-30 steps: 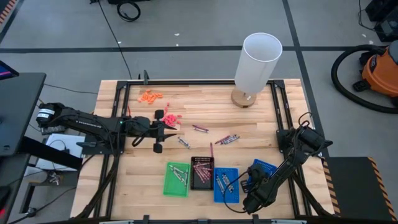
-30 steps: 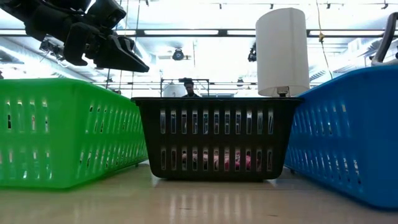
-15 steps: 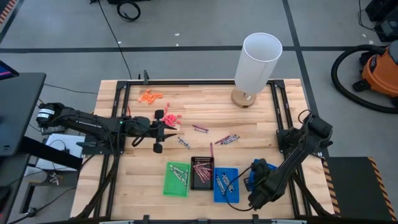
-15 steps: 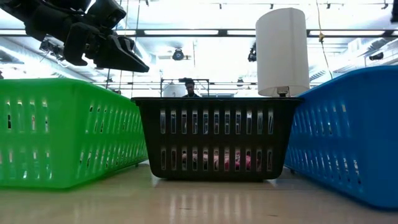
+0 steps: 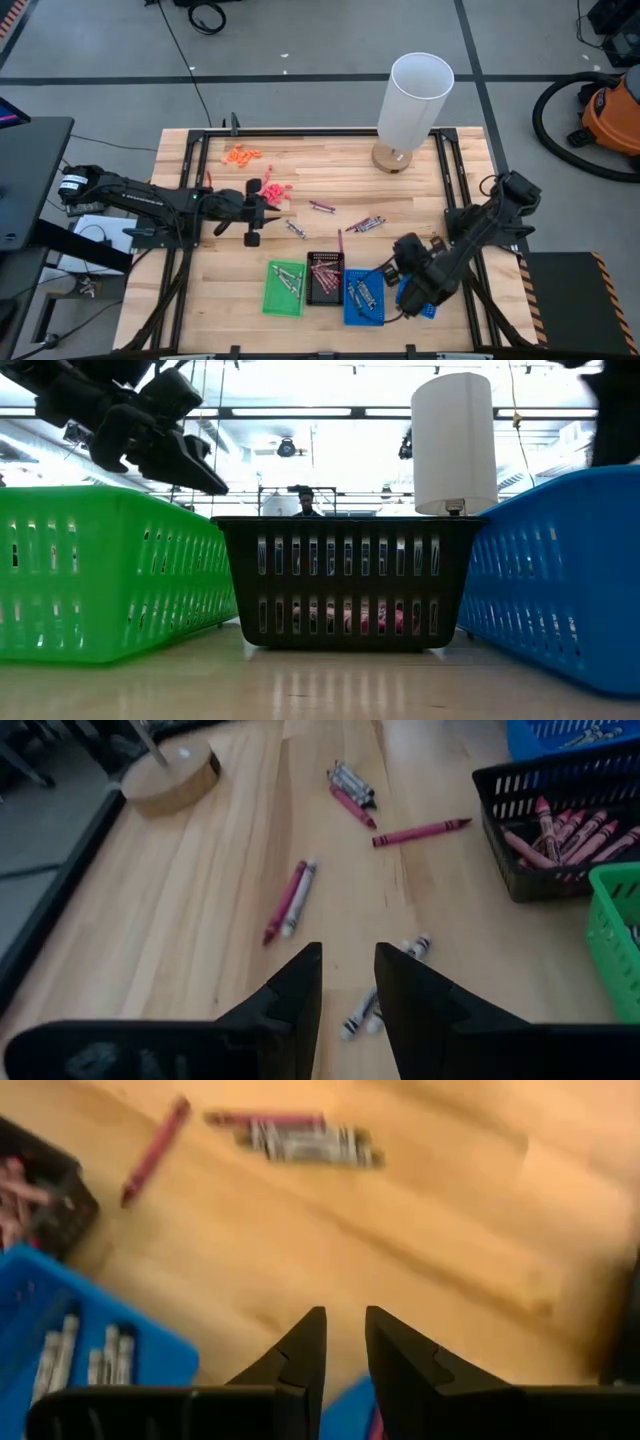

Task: Sort crayons
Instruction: Put the red crayon into the right blue bin

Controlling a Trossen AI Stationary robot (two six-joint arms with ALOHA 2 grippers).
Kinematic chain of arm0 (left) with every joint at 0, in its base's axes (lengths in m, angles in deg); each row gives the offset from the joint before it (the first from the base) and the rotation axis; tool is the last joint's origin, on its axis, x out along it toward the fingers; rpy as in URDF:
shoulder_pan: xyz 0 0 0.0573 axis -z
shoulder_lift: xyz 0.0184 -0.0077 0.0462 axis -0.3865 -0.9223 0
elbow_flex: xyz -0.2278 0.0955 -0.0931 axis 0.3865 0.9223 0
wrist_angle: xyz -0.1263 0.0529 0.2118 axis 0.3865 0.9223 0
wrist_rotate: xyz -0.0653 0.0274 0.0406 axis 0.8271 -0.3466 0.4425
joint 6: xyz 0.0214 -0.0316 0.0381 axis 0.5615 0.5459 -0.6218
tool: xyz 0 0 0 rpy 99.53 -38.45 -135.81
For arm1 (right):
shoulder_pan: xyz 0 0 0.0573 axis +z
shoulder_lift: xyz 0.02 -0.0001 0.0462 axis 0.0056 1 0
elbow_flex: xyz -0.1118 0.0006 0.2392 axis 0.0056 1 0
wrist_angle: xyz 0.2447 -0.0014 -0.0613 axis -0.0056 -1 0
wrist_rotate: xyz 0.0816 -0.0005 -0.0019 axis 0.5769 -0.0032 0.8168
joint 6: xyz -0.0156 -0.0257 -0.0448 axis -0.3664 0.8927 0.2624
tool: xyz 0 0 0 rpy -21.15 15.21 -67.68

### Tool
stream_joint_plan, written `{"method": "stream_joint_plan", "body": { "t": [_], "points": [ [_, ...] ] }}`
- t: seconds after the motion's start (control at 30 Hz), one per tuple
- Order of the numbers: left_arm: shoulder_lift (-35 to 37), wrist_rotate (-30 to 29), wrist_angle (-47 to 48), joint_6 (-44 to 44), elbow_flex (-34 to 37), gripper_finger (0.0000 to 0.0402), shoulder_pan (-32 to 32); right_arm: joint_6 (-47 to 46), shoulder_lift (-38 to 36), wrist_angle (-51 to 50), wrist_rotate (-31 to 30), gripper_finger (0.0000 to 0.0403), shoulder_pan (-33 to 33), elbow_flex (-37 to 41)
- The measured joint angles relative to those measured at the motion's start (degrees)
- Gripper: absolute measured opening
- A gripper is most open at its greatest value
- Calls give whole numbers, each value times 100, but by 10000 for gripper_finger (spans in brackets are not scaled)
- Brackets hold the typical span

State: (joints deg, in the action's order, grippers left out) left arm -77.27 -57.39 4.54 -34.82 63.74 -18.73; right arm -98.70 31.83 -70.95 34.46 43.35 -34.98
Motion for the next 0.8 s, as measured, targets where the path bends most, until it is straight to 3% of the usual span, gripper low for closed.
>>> {"method": "stream_joint_plan", "body": {
  "t": [0.4, 0.8],
  "points": [
    [0, 2, 335, 700, 0, 105, 296, 2579, 8, 961, -1122, 83, -1017, 0],
    [0, -182, 327, 796, 0, 105, 937, 5659, 8, 2644, -933, 83, -2209, 0]
  ]
}}
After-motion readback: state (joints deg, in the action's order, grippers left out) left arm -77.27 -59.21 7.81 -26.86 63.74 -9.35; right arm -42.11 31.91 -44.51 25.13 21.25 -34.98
